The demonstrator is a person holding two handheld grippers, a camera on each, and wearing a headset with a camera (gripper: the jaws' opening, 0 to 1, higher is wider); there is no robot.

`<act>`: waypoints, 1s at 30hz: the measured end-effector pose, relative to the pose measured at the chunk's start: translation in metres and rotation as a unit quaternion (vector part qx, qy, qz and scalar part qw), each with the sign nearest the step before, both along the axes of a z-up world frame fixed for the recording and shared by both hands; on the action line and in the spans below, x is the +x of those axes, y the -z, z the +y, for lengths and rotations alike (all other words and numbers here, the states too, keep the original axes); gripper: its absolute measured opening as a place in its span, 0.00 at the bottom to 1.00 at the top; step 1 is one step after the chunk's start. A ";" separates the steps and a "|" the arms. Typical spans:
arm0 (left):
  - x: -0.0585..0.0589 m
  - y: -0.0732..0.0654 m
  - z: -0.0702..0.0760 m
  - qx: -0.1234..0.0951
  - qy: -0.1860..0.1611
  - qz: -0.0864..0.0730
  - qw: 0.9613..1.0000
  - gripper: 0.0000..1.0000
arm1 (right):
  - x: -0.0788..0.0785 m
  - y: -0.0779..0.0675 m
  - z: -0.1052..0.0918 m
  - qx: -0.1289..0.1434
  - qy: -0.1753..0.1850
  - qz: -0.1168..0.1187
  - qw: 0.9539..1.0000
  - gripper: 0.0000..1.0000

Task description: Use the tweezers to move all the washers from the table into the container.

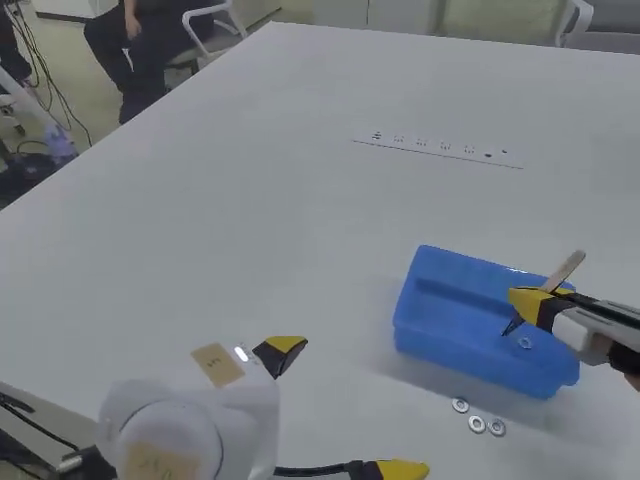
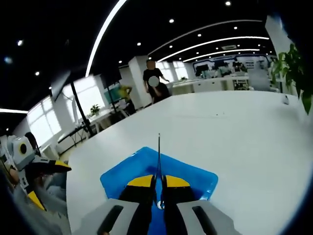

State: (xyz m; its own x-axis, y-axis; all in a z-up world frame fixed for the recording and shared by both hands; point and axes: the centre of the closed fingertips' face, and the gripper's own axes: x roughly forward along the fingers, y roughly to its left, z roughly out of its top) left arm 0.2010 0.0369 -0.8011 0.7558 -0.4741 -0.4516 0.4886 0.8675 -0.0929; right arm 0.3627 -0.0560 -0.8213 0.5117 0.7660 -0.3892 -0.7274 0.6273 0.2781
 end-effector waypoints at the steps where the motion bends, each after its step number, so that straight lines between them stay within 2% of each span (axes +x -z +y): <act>1: 0.000 0.000 0.000 0.000 0.000 0.001 1.000 0.86 | 0.000 0.002 0.001 -0.003 -0.003 0.001 1.000 0.04; 3: 0.000 0.001 0.000 0.002 0.000 0.001 1.000 0.86 | -0.001 0.004 0.002 -0.005 -0.006 -0.006 1.000 0.04; 5: 0.000 0.000 0.000 0.000 0.000 0.002 1.000 0.86 | -0.002 0.004 0.003 -0.006 -0.008 -0.003 1.000 0.04; 10: -0.002 0.000 -0.001 0.000 0.003 0.003 1.000 0.85 | -0.004 -0.003 0.006 -0.003 -0.015 -0.019 1.000 0.04; 14: -0.003 0.000 -0.003 -0.001 0.007 0.004 1.000 0.85 | -0.009 -0.019 0.006 0.009 -0.015 -0.033 0.999 0.04; 17: -0.003 -0.001 -0.004 -0.001 0.007 0.003 1.000 0.85 | -0.018 -0.041 0.004 0.033 -0.012 -0.048 0.998 0.04; 22: -0.003 -0.001 -0.005 -0.001 0.010 0.003 1.000 0.85 | -0.035 -0.066 -0.002 0.057 -0.018 -0.061 0.996 0.04; 27: -0.003 -0.001 -0.005 -0.002 0.009 0.003 1.000 0.85 | -0.055 -0.081 -0.006 0.079 -0.027 -0.067 0.994 0.04; 30: -0.003 -0.001 -0.005 -0.002 0.008 0.003 1.000 0.85 | -0.068 -0.077 -0.005 0.089 -0.037 -0.055 0.994 0.04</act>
State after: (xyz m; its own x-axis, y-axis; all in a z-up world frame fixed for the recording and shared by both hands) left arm 0.1983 0.0317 -0.8003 0.7455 -0.4887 -0.4532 0.5024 0.8589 -0.0997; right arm 0.2948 -0.0614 -0.7446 0.4829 0.8551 -0.1885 -0.8024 0.5184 0.2956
